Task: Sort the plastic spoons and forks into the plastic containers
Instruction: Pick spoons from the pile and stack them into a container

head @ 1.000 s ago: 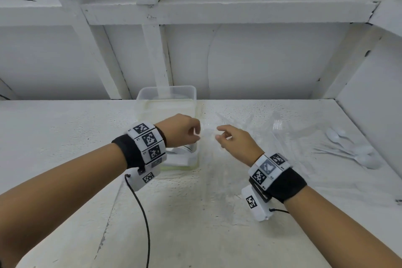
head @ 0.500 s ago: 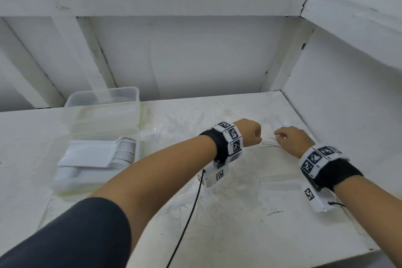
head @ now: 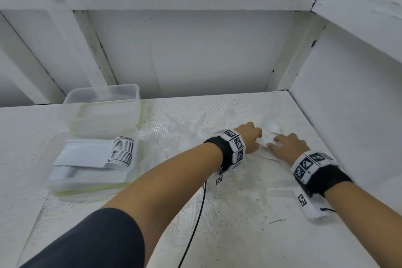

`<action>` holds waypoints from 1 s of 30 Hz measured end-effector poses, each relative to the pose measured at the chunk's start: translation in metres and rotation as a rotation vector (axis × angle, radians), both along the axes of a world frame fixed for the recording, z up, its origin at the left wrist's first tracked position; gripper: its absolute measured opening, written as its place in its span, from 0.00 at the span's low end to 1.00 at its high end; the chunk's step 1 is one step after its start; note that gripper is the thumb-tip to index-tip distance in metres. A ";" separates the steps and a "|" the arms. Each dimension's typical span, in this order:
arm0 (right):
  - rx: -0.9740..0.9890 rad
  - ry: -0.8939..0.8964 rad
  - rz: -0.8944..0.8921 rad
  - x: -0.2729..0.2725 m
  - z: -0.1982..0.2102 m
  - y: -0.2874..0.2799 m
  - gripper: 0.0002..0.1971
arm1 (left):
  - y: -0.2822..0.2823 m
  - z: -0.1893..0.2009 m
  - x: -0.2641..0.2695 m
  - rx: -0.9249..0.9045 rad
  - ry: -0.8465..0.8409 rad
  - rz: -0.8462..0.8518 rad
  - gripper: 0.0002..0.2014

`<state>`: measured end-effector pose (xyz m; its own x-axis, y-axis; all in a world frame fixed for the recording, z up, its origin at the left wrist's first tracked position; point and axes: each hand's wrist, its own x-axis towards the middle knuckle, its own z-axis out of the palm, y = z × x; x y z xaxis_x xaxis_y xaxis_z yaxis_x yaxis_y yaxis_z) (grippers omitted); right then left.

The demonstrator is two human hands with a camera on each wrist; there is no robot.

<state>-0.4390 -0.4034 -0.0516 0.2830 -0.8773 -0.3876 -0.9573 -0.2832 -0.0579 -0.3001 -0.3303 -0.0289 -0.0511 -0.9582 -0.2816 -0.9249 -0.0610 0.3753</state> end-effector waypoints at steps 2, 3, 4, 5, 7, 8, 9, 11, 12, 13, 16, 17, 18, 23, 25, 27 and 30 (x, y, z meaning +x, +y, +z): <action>0.028 -0.069 0.095 0.005 0.002 0.015 0.19 | 0.004 0.000 0.000 0.016 -0.036 -0.017 0.20; 0.050 -0.107 0.128 0.007 0.003 0.022 0.16 | 0.007 -0.001 -0.001 0.024 -0.058 -0.032 0.20; 0.073 -0.144 0.123 0.007 0.003 0.026 0.14 | 0.009 -0.001 -0.003 0.030 -0.084 -0.050 0.18; 0.088 -0.189 0.103 0.008 0.004 0.028 0.12 | 0.011 -0.001 -0.005 0.028 -0.112 -0.068 0.18; 0.096 -0.246 0.054 0.008 0.006 0.027 0.11 | 0.015 -0.002 -0.009 0.026 -0.171 -0.101 0.18; 0.099 -0.268 0.020 0.006 0.007 0.025 0.10 | 0.016 -0.003 -0.012 0.029 -0.214 -0.119 0.18; 0.099 -0.300 -0.011 0.004 0.008 0.020 0.08 | 0.017 -0.004 -0.014 0.030 -0.260 -0.140 0.18; 0.102 -0.357 -0.086 0.000 0.010 0.015 0.06 | 0.020 -0.007 -0.018 0.038 -0.327 -0.188 0.18; 0.105 -0.384 -0.126 -0.003 0.010 0.013 0.10 | 0.022 -0.008 -0.020 0.051 -0.350 -0.216 0.18; 0.102 -0.419 -0.157 -0.004 0.008 0.011 0.14 | 0.024 -0.010 -0.020 0.059 -0.367 -0.241 0.17; 0.071 -0.550 -0.199 -0.006 0.008 0.009 0.13 | 0.033 -0.015 -0.019 0.035 -0.359 -0.272 0.16; 0.078 -0.630 -0.221 -0.007 0.009 0.011 0.12 | 0.036 -0.016 -0.018 0.026 -0.343 -0.281 0.16; 0.088 -0.699 -0.241 -0.007 0.011 0.013 0.11 | 0.039 -0.016 -0.018 0.021 -0.329 -0.293 0.17; 0.024 -0.819 -0.204 -0.006 0.016 0.017 0.09 | 0.045 -0.010 -0.017 -0.063 -0.312 -0.336 0.12; -0.001 -0.781 -0.169 -0.008 0.017 0.015 0.08 | 0.046 -0.004 -0.014 -0.087 -0.274 -0.344 0.12; -0.024 -0.728 -0.141 -0.011 0.018 0.012 0.05 | 0.048 0.001 -0.008 -0.086 -0.154 -0.315 0.11; -0.049 -0.629 -0.066 -0.015 0.021 0.012 0.02 | 0.053 0.008 0.004 -0.133 0.107 -0.165 0.08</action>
<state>-0.4537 -0.3916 -0.0305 0.3884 -0.9131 -0.1240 -0.7600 -0.2413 -0.6034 -0.2963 -0.2773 -0.0209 -0.2333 -0.9626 -0.1375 -0.8726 0.1449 0.4665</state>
